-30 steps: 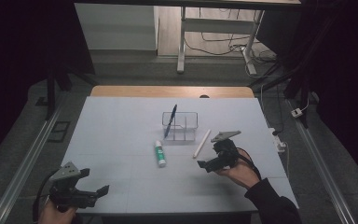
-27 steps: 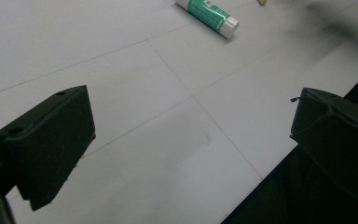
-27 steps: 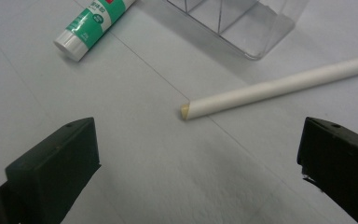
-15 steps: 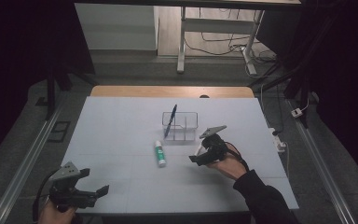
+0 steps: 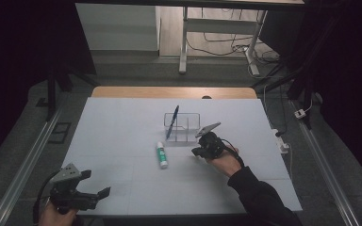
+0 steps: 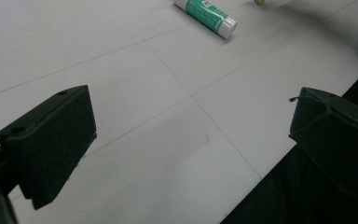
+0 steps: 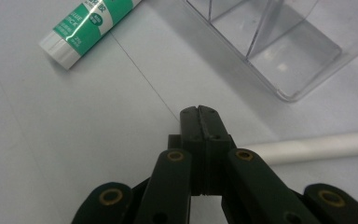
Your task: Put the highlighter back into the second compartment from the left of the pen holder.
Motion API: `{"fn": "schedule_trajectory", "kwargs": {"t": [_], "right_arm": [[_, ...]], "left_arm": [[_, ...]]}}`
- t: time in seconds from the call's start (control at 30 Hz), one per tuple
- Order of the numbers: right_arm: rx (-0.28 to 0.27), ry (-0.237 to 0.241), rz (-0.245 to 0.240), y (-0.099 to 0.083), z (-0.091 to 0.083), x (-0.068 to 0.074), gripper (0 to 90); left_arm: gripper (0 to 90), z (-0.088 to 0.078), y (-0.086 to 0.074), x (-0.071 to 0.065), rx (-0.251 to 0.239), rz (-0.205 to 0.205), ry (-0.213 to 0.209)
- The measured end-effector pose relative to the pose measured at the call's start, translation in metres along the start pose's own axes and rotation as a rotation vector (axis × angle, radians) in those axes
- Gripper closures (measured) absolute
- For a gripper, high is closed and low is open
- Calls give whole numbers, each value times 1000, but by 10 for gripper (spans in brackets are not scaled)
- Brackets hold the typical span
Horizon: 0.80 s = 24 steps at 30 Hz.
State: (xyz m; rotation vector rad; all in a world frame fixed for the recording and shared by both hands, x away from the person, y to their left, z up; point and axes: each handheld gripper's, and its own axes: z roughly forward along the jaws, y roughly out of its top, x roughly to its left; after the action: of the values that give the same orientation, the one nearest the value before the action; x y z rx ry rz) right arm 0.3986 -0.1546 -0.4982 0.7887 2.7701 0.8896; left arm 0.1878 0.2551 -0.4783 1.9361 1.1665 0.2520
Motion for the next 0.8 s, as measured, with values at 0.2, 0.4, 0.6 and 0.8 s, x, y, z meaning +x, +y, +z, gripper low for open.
{"fn": "schedule_trajectory", "kwargs": {"t": [0.2, 0.4, 0.6, 0.8], "right_arm": [[22, 1, -30, 2, 8, 5, 894], [28, 16, -29, 1, 10, 9, 894], [40, 44, -46, -3, 9, 13, 894], [57, 48, -51, -7, 7, 15, 894]], "left_arm": [[5, 0, 0, 0, 1, 5, 1], [7, 0, 0, -1, 1, 8, 4], [7, 0, 0, -1, 3, 9, 4], [9, 1, 0, -1, 5, 12, 5]]}}
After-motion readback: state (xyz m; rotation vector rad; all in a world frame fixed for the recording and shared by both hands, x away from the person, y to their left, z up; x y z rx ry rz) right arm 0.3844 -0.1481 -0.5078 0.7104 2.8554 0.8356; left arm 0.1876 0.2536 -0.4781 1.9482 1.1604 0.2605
